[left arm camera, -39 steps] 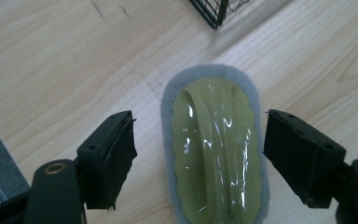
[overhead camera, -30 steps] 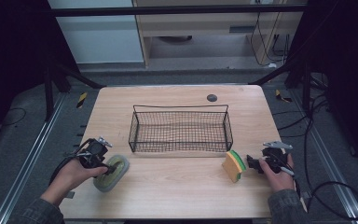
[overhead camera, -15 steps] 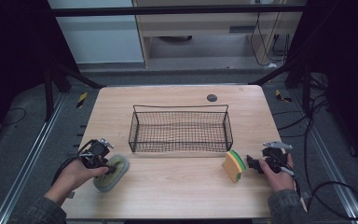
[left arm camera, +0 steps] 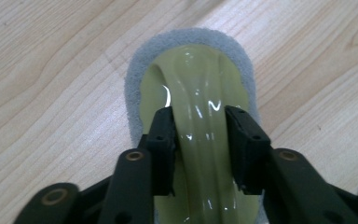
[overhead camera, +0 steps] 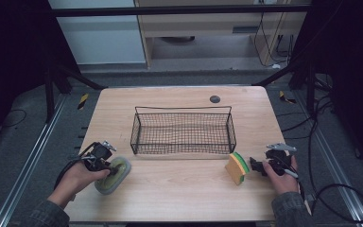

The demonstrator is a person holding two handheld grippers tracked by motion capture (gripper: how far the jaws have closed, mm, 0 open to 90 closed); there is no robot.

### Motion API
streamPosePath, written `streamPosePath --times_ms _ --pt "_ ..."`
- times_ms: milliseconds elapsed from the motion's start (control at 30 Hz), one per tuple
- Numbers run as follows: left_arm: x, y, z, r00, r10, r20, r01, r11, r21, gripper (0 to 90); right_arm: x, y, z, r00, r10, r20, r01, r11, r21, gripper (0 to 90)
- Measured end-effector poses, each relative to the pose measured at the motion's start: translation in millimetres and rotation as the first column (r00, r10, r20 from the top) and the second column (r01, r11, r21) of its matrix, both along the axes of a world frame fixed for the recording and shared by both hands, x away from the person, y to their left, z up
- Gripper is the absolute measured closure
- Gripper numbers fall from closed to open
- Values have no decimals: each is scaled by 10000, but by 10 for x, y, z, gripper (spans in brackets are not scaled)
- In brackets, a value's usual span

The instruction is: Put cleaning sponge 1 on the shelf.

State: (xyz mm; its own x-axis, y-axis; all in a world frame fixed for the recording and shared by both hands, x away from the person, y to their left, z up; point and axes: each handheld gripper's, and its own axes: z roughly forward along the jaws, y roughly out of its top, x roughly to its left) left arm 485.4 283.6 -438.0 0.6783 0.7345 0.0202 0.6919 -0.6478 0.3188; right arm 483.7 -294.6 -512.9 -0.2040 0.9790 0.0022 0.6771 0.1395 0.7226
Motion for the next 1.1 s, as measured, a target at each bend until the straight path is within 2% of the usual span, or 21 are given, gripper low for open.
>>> streamPosePath --times_ms 100,133,233,267,300,367,433,567,767,900,1000,1033,1067,1100 --pt "-7 -12 9 9999 -148 49 148 9999 29 701 0 1 1 10000 0 -10 0 10000 18 8" --pt "-20 -13 22 9995 -165 261 165 9999 -8 702 0 1 0 10000 22 2 -22 10000 -1 8" --pt "-33 8 65 9987 -243 455 250 9996 -155 703 0 0 0 10000 27 5 -27 10000 6 8" --pt "-53 24 128 9961 -391 785 408 9989 -210 703 0 1 0 10000 26 3 -26 10000 -1 8" --pt "-53 24 128 9961 -391 785 408 9989 -210 703 0 1 0 10000 26 3 -26 10000 -1 8" --pt "-82 37 227 9913 -623 1159 650 9977 -200 702 -1 2 0 10000 24 1 -24 10000 -4 8" --pt "-103 40 275 9886 -775 1290 808 9965 -209 703 0 2 0 10000 28 6 -28 10000 -12 8" --pt "-125 63 361 9826 -1096 1502 1102 9939 48 702 0 1 0 10000 31 7 -31 10000 -11 8" --pt "-95 120 421 9786 -1118 1728 1127 9936 45 702 0 3 0 10000 48 -2 -48 10000 -17 8" --pt "-96 123 497 9733 -1212 1949 1224 9925 61 703 0 11 1 10000 67 -7 -67 10000 -9 7" --pt "-81 88 613 9629 -1492 2247 1479 9887 223 703 0 13 0 10000 91 2 -91 10000 6 7" --pt "-81 88 613 9629 -1492 2247 1479 9887 223 703 1 13 0 10000 94 1 -94 10000 4 8" --pt "-66 67 675 9571 -1619 2403 1590 9868 312 703 2 11 0 9999 114 23 -114 9999 -13 8" --pt "-53 52 711 9542 -1668 2482 1630 9860 358 702 1 12 0 9999 104 17 -104 9999 -10 7"
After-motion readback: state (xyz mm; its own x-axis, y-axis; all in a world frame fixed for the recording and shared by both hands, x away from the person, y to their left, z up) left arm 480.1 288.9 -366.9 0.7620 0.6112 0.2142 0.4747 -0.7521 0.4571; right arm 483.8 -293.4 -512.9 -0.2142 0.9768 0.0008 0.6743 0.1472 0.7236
